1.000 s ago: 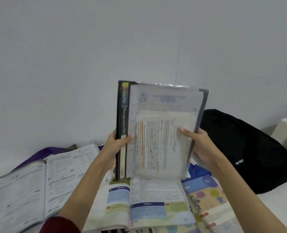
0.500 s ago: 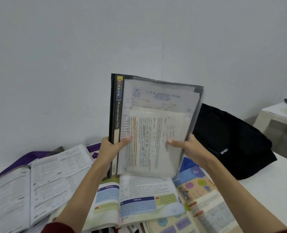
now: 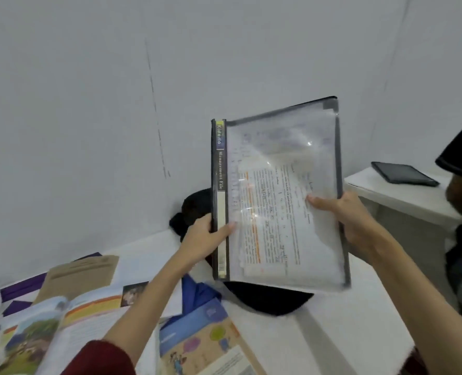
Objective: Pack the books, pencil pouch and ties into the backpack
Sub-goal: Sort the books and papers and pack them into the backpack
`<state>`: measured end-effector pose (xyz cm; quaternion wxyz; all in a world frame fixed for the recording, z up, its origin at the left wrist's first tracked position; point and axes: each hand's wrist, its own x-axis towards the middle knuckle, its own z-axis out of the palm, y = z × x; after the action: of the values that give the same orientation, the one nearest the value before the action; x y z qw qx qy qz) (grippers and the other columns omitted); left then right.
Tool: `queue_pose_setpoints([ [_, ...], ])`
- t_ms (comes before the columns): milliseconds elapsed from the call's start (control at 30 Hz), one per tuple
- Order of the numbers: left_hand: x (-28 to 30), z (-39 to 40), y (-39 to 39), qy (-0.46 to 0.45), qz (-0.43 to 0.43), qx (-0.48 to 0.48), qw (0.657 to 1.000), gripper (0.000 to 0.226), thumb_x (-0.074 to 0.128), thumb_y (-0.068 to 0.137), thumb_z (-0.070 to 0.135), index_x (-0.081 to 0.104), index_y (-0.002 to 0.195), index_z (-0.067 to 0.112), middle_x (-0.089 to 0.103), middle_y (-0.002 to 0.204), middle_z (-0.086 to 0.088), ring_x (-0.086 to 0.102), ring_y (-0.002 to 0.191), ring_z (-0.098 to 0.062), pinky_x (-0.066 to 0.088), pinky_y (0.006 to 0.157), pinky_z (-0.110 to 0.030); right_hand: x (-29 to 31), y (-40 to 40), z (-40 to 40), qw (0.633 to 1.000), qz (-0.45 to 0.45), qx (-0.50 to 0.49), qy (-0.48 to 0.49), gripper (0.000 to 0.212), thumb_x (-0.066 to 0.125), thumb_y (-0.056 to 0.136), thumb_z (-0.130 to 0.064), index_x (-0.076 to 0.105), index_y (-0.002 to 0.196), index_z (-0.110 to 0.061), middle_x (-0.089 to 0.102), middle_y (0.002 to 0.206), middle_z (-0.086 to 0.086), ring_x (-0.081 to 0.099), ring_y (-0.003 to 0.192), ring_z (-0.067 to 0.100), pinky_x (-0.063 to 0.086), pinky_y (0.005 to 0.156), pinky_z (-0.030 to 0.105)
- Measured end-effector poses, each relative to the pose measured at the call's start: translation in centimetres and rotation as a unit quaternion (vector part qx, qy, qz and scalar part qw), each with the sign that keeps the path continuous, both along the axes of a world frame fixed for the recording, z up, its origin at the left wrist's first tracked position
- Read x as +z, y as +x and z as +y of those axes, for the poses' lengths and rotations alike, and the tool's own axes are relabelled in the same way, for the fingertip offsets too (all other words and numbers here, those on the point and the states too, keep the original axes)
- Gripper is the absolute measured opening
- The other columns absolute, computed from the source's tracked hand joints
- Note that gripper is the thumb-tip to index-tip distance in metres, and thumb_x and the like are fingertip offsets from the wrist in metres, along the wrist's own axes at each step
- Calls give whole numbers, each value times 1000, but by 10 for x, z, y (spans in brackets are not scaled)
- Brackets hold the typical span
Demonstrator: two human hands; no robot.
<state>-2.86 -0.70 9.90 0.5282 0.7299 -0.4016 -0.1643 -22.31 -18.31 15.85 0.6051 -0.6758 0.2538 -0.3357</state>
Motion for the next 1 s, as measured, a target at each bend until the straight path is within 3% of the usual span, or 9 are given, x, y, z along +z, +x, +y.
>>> queue_pose_setpoints([
  [167,-41,-81,-56,141,-57,-136,979,75,64,84,43,23,144,24,39,129,14,43,123,-7,35,99,-16,20,-35,-86,994,-31,-101,-38,31,65,86,-6,60,116,-3,64,101,6,62,79,12,48,71,27],
  [267,-68,-105,-71,269,-182,-146,934,87,63,82,52,18,150,22,19,154,6,20,141,-13,22,113,-26,20,-38,-122,990,-56,-129,0,31,66,86,-4,61,116,-2,65,103,6,63,78,11,49,71,27],
  [400,-78,-118,-64,251,-308,-36,917,39,52,93,34,52,132,32,48,140,9,44,128,-14,37,105,-31,12,-33,-150,986,-82,-128,69,27,66,85,-1,61,111,-3,66,92,2,64,75,10,50,62,20],
  [467,-79,-122,-50,192,-234,30,953,25,55,92,25,67,114,27,67,115,3,60,108,-18,47,93,-32,8,-29,-158,983,-95,-114,106,24,65,84,0,60,107,-5,65,86,0,63,72,9,51,57,18],
  [567,-68,-116,-17,95,-29,167,981,15,58,92,16,69,84,10,66,82,-6,61,87,-22,46,73,-28,2,-26,-168,980,-107,-83,144,31,65,82,2,61,113,0,68,96,5,67,80,15,55,68,26],
  [667,-46,-104,22,-59,247,302,919,13,55,92,9,60,103,4,59,89,-11,59,87,-27,49,81,-34,-1,-29,-179,981,-103,-47,155,31,64,82,4,61,113,1,70,103,8,68,91,21,56,75,32],
  [733,-26,-93,48,-136,321,345,871,6,50,93,3,56,94,4,53,79,-8,53,67,-17,48,64,-29,-2,-30,-185,984,-81,-28,158,32,64,82,3,62,113,1,69,106,11,68,93,25,56,77,35],
  [900,46,-101,61,-179,295,328,880,10,56,92,12,57,101,7,60,92,-8,56,73,-18,50,82,-34,-33,1,-186,977,-61,-85,187,29,61,83,8,58,111,5,64,111,14,64,81,25,54,69,31],
  [1000,86,-132,21,-104,72,293,948,20,58,92,20,54,75,9,54,72,-3,53,69,-17,44,65,-29,-67,39,-163,951,-88,-187,232,25,59,83,3,57,108,0,63,113,12,60,89,25,50,76,31],
])
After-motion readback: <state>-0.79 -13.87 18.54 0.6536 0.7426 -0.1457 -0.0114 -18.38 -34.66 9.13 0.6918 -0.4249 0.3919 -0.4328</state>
